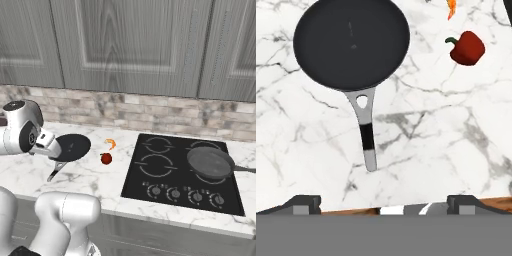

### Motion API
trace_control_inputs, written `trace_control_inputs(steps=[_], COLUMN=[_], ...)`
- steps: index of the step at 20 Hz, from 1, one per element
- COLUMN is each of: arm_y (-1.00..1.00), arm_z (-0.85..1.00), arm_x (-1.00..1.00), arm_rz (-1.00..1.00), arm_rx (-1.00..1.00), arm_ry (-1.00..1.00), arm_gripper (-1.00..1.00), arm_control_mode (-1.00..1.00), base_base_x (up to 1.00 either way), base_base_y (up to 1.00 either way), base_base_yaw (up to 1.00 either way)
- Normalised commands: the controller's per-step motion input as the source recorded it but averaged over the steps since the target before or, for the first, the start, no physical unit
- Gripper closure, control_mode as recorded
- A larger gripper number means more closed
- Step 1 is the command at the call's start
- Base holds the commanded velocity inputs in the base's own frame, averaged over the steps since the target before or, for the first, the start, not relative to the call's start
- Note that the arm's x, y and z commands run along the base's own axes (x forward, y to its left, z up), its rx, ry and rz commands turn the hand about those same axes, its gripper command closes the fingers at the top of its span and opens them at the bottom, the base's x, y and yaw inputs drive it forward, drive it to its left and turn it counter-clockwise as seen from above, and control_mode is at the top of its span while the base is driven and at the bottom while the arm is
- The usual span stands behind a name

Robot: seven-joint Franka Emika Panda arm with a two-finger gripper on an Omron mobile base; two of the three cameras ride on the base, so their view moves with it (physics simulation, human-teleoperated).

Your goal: Place both pans onto different burners. Then place the bell pepper and the shrimp on different pans.

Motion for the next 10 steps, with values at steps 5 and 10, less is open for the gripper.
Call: trace_control_inputs(steps=[5,10], arm_y=[0.0,0.0], arm_z=[-0.2,-0.35], arm_x=[0.16,0.15], arm_rz=[0.0,0.0], arm_rx=[0.05,0.07], arm_ry=[0.0,0.0], arm_gripper=[-1.0,-1.0], arm_control_mode=[-1.0,-1.0], base_base_x=[0.0,0.0], base_base_y=[0.0,0.0], base_base_yaw=[0.0,0.0])
